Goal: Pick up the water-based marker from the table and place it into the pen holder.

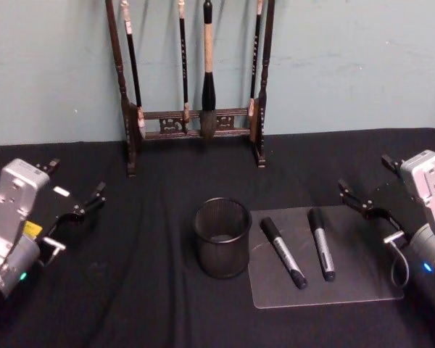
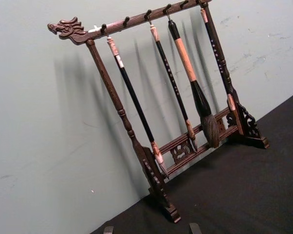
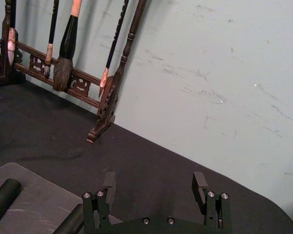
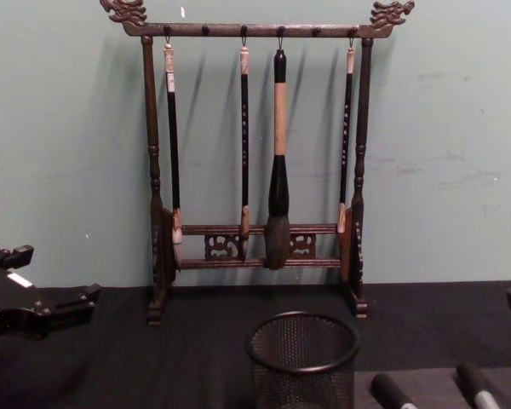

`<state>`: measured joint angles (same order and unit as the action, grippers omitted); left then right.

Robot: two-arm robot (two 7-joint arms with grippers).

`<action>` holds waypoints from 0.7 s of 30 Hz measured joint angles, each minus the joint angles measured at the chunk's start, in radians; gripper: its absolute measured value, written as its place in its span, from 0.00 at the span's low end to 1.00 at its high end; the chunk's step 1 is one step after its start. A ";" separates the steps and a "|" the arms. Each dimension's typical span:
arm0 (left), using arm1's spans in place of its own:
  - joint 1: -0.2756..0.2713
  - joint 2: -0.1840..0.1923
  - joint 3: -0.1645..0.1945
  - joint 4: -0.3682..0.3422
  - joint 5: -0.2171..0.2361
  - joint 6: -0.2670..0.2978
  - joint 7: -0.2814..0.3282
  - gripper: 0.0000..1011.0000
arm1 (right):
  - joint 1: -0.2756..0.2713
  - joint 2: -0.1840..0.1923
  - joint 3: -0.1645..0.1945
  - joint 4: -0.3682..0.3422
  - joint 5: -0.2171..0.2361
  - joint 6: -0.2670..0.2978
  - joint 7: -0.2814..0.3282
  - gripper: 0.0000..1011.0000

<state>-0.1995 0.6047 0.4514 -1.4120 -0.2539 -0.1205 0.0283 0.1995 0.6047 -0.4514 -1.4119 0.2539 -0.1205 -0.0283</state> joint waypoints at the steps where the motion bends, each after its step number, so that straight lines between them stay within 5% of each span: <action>1: 0.000 0.000 0.000 0.000 0.000 0.000 0.000 0.99 | 0.000 0.000 0.000 0.000 0.000 0.000 0.000 0.99; 21: 0.000 0.000 0.000 0.000 0.000 0.000 0.000 0.99 | 0.000 0.000 0.000 0.000 0.000 0.000 0.000 0.99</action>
<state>-0.1995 0.6047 0.4514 -1.4120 -0.2539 -0.1206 0.0282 0.1995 0.6047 -0.4514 -1.4119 0.2539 -0.1205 -0.0283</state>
